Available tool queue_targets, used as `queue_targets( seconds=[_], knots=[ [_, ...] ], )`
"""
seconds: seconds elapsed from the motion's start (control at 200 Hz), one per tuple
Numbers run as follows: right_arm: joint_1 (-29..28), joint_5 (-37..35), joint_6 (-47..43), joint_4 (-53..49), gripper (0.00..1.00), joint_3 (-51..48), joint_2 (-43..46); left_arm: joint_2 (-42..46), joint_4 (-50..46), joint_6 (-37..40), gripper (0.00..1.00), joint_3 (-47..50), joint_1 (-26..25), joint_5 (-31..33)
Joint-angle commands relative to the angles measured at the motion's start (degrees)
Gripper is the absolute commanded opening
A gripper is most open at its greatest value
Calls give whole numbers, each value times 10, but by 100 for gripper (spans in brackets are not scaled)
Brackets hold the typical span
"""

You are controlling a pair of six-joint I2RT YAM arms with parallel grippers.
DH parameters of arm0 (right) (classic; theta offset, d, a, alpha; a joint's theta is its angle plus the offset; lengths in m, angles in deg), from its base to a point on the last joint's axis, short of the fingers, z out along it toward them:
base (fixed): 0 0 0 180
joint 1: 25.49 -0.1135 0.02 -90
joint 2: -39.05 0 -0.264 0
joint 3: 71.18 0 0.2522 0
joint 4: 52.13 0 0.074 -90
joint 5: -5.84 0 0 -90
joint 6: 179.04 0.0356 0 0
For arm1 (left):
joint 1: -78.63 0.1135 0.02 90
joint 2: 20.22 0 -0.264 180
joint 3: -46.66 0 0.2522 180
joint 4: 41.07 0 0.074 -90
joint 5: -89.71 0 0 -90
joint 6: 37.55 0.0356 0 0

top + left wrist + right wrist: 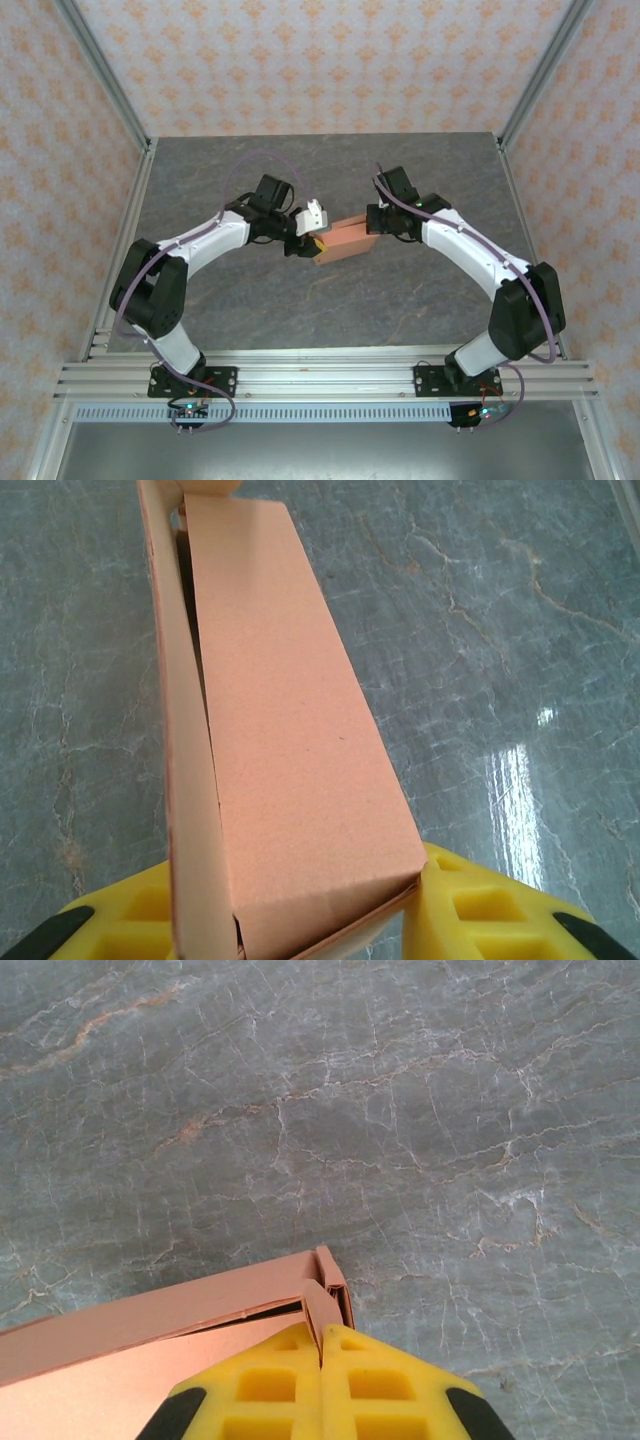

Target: Fold the paper box

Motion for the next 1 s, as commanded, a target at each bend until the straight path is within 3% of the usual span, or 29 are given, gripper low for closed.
queue_targets(
  seconds=[0.0,0.28,0.545,0.996],
  knots=[
    [-4,-7,3,-55,0,53,0,-23,-72,13,30,-17,3,91],
    [-3,-6,-5,-105,0,84,-1,-49,-121,30,28,-54,2,131],
    [0,-5,7,-97,0,51,3,-63,-144,33,26,-77,1,134],
    [55,65,49,10,0,-65,41,-85,-171,27,26,-99,1,154]
  ],
)
